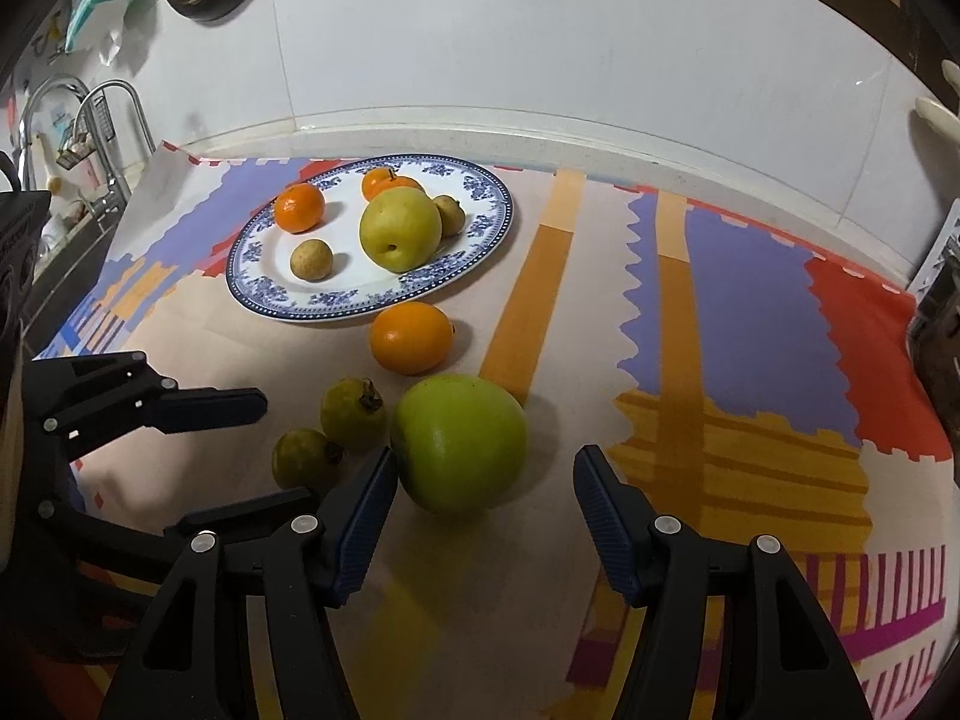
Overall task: Organize fruits
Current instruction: 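Grasp a small green stemmed fruit with the left tool while the right tool grasps a green apple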
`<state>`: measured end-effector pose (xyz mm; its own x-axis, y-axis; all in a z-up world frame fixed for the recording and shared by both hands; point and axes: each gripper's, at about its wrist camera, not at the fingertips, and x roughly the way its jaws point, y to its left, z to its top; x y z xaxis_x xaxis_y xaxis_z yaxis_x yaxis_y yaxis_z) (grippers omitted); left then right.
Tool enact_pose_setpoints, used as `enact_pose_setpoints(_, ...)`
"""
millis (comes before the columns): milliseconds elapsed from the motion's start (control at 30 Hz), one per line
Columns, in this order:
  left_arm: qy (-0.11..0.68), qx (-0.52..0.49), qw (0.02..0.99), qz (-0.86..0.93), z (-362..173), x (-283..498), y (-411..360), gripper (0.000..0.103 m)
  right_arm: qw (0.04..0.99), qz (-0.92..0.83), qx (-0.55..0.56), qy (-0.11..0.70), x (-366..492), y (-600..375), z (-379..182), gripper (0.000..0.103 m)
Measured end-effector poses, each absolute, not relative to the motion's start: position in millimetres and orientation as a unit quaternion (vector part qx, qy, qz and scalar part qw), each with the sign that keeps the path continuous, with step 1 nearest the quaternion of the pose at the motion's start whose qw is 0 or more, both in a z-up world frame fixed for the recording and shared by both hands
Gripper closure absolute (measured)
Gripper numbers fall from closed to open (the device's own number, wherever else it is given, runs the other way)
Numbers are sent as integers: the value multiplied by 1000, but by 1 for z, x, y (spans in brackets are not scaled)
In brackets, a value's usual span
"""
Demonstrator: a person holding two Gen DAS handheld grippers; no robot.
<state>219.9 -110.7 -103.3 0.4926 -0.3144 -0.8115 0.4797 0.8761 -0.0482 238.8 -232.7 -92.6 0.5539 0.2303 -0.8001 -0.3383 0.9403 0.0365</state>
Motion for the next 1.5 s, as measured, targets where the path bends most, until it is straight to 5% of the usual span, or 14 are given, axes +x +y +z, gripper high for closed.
enact_pose_setpoints(267, 457, 76, 859, -220, -102, 218, -99, 74, 876, 168, -62, 448, 240, -224, -96, 53)
enact_pose_setpoints(1000, 430, 48, 878, -204, -74, 209, -77, 75, 891, 137, -35, 432, 223, -219, -80, 57)
enact_pose_setpoints(1167, 424, 43, 882, -202, -68, 209, -69, 75, 896, 140, -32, 421, 220, -212, -68, 76)
enact_pose_setpoints(1333, 430, 38, 880, -197, -72, 209, -66, 75, 896, 130, -30, 424, 224, -212, -69, 75)
enact_pose_setpoints(1500, 431, 42, 878, -202, -74, 209, -69, 75, 888, 131, -36, 438, 223, -211, -72, 52)
